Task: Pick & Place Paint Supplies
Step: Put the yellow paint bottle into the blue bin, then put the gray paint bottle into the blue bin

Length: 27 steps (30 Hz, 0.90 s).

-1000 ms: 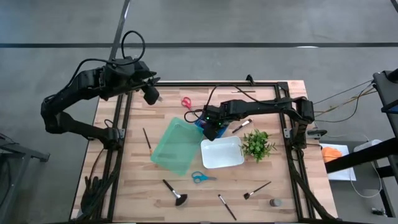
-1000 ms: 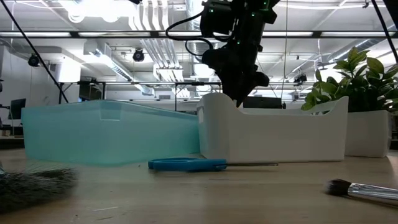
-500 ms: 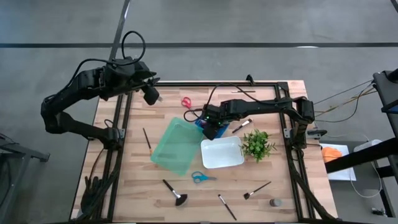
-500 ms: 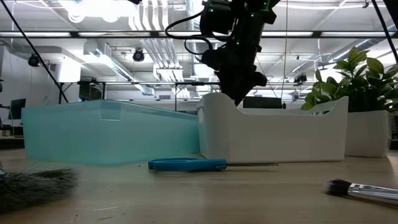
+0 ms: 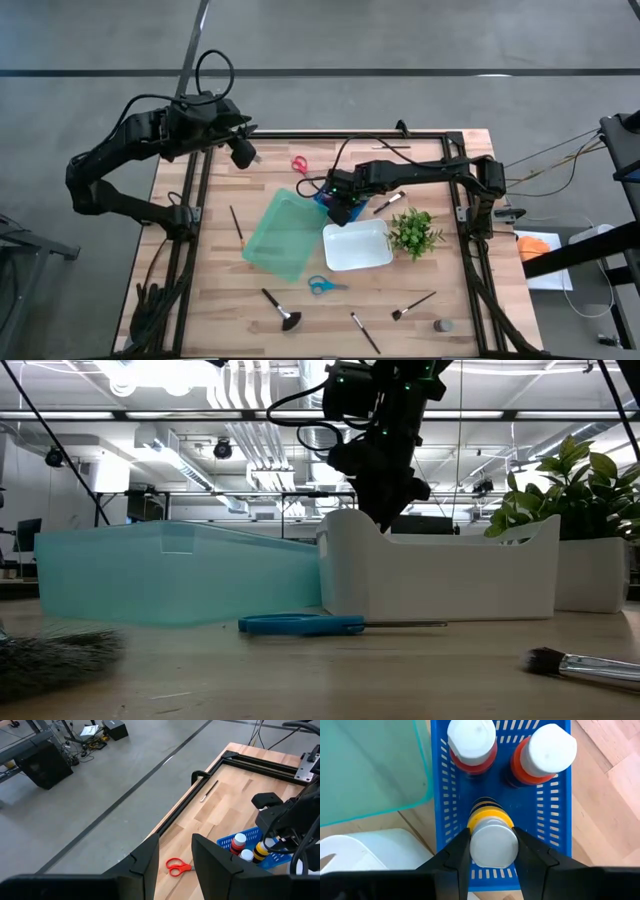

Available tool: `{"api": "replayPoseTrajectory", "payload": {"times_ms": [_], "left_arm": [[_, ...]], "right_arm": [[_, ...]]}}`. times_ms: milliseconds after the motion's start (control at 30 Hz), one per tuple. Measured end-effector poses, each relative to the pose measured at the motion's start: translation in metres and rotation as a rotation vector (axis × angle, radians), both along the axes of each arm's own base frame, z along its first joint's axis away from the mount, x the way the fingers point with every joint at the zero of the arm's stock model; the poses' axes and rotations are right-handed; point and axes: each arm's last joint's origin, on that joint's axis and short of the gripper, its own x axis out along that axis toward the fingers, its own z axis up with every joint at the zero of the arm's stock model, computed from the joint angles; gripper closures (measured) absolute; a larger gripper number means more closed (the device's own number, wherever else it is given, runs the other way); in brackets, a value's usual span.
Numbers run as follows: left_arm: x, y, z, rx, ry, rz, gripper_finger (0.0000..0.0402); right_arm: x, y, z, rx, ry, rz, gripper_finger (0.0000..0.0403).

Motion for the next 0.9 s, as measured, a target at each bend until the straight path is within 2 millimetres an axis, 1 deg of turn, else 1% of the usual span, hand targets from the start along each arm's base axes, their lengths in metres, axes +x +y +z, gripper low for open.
{"api": "replayPoseTrajectory", "payload": {"times_ms": [533,567,733,800,900], "left_arm": [[-0.0010,-0.0004,-0.0016,-0.006,0.019,0.000,0.0278],[-0.0012,-0.0004,-0.0018,-0.008,0.021,0.001,0.0277],[-0.0014,-0.0006,-0.0022,-0.013,0.023,0.003,0.0277],[-0.0014,-0.0006,-0.0022,-0.013,0.023,0.003,0.0277],[-0.0014,-0.0006,-0.0022,-0.013,0.023,0.002,0.0277]], "right_arm": [[0.0021,0.0008,-0.0002,-0.008,-0.010,0.047,0.0292],[0.0023,0.0007,-0.0001,-0.011,-0.013,0.044,0.0279],[0.0023,0.0005,-0.0001,-0.014,-0.014,0.035,0.0179],[0.0024,0.0008,-0.0001,-0.012,-0.015,0.028,0.0152],[0.0024,0.0015,0.0003,-0.008,-0.019,0.019,0.0130]]}}
